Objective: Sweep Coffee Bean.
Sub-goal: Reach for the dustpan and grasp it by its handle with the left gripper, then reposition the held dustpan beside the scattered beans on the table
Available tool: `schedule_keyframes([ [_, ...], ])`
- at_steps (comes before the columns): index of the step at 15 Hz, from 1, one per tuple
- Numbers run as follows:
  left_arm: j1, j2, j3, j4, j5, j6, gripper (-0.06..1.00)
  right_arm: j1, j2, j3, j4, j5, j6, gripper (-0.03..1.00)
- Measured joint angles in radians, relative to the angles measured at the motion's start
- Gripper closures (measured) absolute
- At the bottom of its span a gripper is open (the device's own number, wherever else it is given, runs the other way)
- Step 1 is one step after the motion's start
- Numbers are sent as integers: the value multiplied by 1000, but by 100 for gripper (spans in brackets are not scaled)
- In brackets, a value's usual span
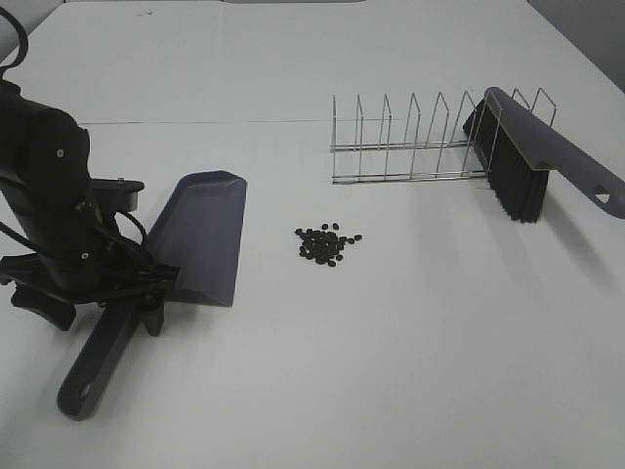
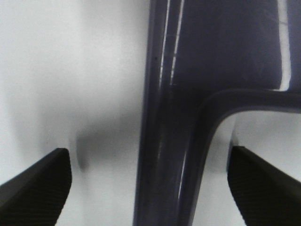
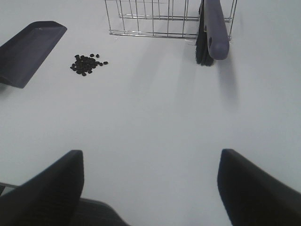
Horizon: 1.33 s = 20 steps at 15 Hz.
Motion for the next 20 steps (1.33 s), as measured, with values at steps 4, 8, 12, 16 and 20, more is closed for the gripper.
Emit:
schedule_keyframes([
  [4,0,11,-1,-3,0,10,33,0,0,0,0,0,0,27],
  [8,0,17,-1,-13,-1,19,53,0,0,0,0,0,0,27],
  [12,0,23,-7,-45,0,95,62,0,0,0,0,0,0,27],
  [16,0,23,-8,-46,0,149,62,0,0,0,0,0,0,27],
  [20,0,24,-9,-48,2,152,62,0,0,0,0,0,0,27],
])
